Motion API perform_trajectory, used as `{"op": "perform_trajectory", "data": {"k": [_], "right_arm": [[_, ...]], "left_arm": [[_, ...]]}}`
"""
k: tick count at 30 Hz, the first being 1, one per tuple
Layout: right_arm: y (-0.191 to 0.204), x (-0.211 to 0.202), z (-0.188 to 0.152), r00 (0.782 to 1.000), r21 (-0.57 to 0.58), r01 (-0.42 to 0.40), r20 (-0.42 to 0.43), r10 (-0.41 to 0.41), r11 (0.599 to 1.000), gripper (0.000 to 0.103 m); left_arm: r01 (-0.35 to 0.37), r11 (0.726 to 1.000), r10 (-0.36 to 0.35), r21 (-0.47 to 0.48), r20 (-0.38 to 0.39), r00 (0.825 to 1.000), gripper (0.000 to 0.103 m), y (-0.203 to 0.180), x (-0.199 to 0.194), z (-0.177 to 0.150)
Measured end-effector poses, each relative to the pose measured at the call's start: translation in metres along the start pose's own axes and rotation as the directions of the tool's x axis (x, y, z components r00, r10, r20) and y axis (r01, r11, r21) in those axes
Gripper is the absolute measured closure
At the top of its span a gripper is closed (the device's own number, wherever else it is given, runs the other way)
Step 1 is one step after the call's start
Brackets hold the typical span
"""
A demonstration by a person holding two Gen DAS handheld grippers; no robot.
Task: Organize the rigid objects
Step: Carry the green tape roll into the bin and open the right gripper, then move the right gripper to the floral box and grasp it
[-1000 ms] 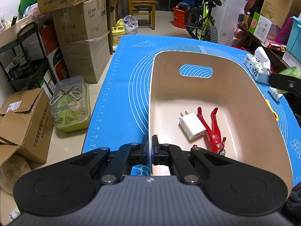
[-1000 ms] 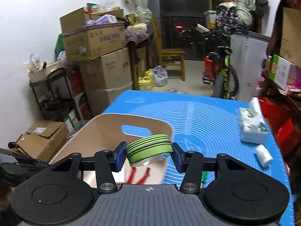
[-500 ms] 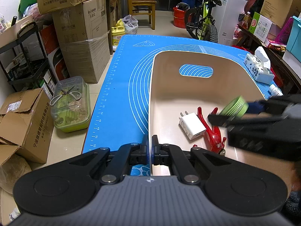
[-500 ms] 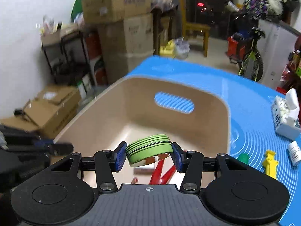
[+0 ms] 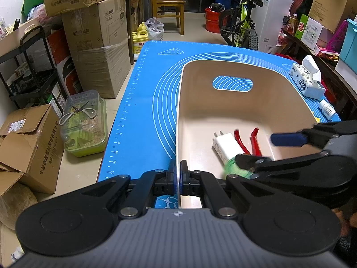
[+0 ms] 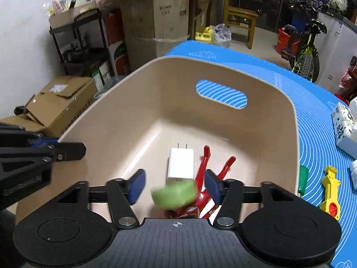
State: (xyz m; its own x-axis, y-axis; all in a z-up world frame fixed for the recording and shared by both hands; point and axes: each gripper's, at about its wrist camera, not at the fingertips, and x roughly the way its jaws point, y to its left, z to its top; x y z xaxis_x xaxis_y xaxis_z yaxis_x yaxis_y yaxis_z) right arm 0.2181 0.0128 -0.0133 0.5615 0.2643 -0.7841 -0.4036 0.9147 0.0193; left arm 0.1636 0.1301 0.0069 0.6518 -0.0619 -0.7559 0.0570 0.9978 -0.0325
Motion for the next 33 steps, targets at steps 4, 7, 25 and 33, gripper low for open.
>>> {"op": "perform_trajectory", "data": {"k": [4,7,25,33], "right_arm": [[-0.012,-0.022,0.001,0.998,0.033,0.0,0.058,-0.001,0.999,0.028],[-0.024,-0.041,-0.001,0.994,0.059,0.013,0.106,-0.019,0.998,0.025],[-0.132,-0.103,-0.061,0.96,0.283,0.197,0.14,-0.244,0.939,0.003],[-0.167,-0.079,-0.104,0.956,0.348,0.273,0.01,-0.294,0.897,0.003]], "left_arm": [[0.002,1.0,-0.002,-0.001,0.0,1.0,0.099,0.002,0.0,0.0],[0.002,1.0,-0.002,-0.001,-0.001,1.0,0.099,0.002,0.0,0.0],[0.003,1.0,-0.003,-0.001,-0.001,1.0,0.099,0.003,0.0,0.0],[0.003,1.0,-0.003,-0.001,-0.001,1.0,0.099,0.003,0.0,0.0]]}}
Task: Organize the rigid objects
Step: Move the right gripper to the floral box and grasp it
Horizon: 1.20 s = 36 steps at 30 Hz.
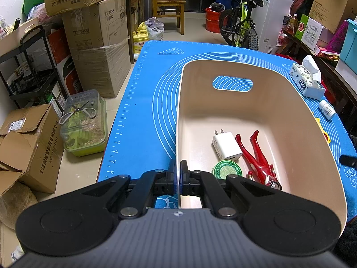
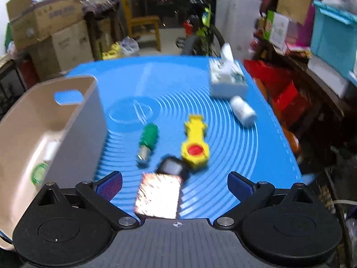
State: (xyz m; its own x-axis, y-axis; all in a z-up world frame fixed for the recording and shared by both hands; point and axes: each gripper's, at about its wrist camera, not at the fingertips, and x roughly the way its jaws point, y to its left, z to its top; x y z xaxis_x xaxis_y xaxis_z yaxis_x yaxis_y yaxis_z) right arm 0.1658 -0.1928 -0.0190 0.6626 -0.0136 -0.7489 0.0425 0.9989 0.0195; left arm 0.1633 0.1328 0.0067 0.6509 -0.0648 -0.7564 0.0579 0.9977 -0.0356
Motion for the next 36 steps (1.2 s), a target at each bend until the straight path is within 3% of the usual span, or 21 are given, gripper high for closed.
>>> {"op": "perform_trajectory", "data": {"k": [6,18,20,25,27,30,36], "right_arm": [[-0.006,0.021,-0.016,0.999,0.029,0.0,-0.041,0.002,1.0,0.003],[0.013,0.058,-0.012,0.998,0.025,-0.011,-0.059,0.012,1.0,0.004],[0.016,0.064,-0.012,0.997,0.028,-0.009,-0.072,0.011,1.0,0.009],[0.021,0.072,-0.014,0.995,0.002,-0.004,-0.105,0.004,1.0,0.036],[0.023,0.072,-0.016,0.994,-0.013,-0.012,-0.111,0.011,1.0,0.042],[0.025,0.066,-0.017,0.995,-0.028,0.015,-0.101,-0.018,0.999,0.044],[0.016,0.045,-0.013,0.999,-0.007,0.001,-0.044,-0.001,1.0,0.044]], "left_arm": [[-0.001,1.0,0.001,0.001,0.0,1.0,0.099,0.0,0.0,0.0],[0.001,1.0,-0.001,-0.002,-0.002,1.0,0.099,0.001,0.0,0.0],[0.002,1.0,-0.002,-0.004,-0.003,1.0,0.099,0.002,0.0,0.0],[0.002,1.0,-0.002,-0.005,-0.003,1.0,0.099,0.002,0.0,0.0],[0.002,1.0,-0.002,-0.004,-0.004,1.0,0.099,0.002,0.0,0.0],[0.001,1.0,-0.001,-0.004,-0.005,1.0,0.099,0.002,0.0,-0.001],[0.001,1.0,-0.001,-0.004,-0.005,1.0,0.099,0.002,0.0,-0.001]]}}
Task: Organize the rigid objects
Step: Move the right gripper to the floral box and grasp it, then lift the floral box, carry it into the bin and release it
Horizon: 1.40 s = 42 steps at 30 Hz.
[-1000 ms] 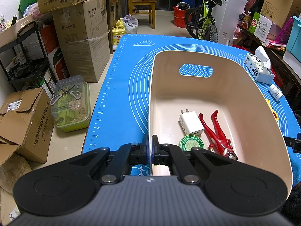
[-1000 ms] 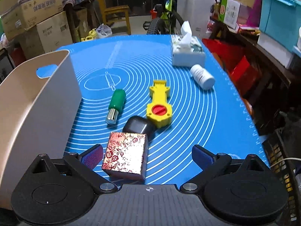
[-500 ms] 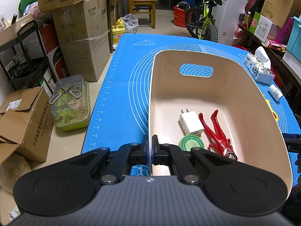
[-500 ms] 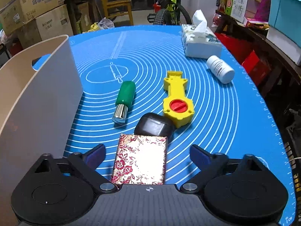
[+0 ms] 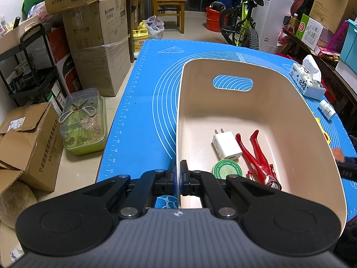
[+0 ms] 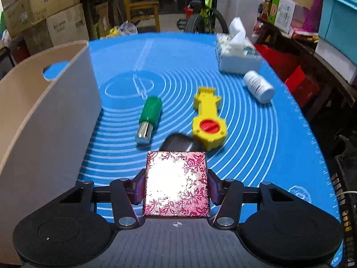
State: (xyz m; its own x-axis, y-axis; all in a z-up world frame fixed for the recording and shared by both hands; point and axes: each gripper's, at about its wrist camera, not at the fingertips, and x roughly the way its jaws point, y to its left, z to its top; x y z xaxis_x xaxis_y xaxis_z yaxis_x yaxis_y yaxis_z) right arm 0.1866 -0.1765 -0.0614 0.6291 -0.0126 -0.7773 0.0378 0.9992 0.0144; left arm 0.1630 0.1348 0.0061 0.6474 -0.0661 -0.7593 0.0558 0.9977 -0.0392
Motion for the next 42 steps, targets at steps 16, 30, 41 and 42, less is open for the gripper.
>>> {"op": "perform_trajectory", "data": {"k": [16,30,41,42], "right_arm": [[0.019,-0.078,0.048,0.965,-0.013,-0.105,0.242,0.105,0.994,0.044],[0.117,-0.088,0.075,0.918,-0.224,-0.244,0.261,0.3,0.943,0.044],[0.174,-0.061,0.061,0.944,-0.342,-0.263,0.101,0.314,0.902,0.045],[0.178,-0.057,0.059,0.949,-0.351,-0.26,0.081,0.306,0.899,0.045]], "left_arm": [[0.0,1.0,0.0,0.001,0.0,1.0,0.099,0.0,0.0,0.0],[0.0,1.0,0.0,0.0,0.0,1.0,0.099,0.0,0.0,0.001],[-0.001,1.0,0.001,0.0,-0.001,1.0,0.099,0.0,0.0,0.001],[-0.001,1.0,0.001,0.001,-0.001,1.0,0.099,0.0,0.0,0.001]]}}
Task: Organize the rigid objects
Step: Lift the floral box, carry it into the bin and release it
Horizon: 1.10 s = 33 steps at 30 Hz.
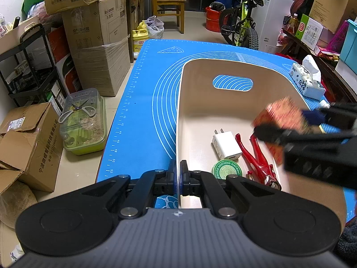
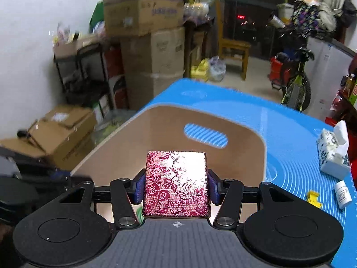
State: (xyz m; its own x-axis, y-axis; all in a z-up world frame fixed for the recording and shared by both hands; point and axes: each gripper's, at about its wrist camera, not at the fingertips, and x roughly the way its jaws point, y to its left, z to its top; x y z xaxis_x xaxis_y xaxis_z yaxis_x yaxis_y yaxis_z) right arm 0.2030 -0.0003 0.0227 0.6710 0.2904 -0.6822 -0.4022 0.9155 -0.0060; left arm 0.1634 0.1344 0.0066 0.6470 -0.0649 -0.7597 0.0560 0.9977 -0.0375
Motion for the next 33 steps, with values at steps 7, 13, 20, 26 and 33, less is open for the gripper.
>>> {"op": "perform_trajectory", "data": {"k": [7,13,20,26,33], "right_arm": [[0.005,0.028,-0.013,0.988,-0.022,-0.007,-0.155,0.004,1.0,0.045],[-0.002,0.034,-0.022,0.981,0.01,-0.015,-0.194,0.016,1.0,0.039],[-0.009,0.011,-0.013,0.996,-0.005,-0.037,-0.087,0.037,0.999,0.02],[-0.036,-0.017,-0.004,1.0,0.055,-0.028,-0.009,0.028,0.998,0.018],[-0.088,-0.041,-0.01,0.996,0.154,0.066,0.042,-0.073,0.986,0.014]], "left_arm": [[0.001,1.0,-0.001,-0.001,0.0,1.0,0.099,0.0,0.0,0.0],[0.001,1.0,-0.001,-0.002,-0.001,1.0,0.099,0.0,0.0,0.0],[0.001,1.0,-0.001,-0.001,0.0,1.0,0.099,0.0,0.0,0.0],[0.001,1.0,-0.001,-0.001,0.0,1.0,0.099,0.0,0.0,0.0],[0.001,1.0,-0.001,-0.002,-0.001,1.0,0.099,0.0,0.0,0.0]]}}
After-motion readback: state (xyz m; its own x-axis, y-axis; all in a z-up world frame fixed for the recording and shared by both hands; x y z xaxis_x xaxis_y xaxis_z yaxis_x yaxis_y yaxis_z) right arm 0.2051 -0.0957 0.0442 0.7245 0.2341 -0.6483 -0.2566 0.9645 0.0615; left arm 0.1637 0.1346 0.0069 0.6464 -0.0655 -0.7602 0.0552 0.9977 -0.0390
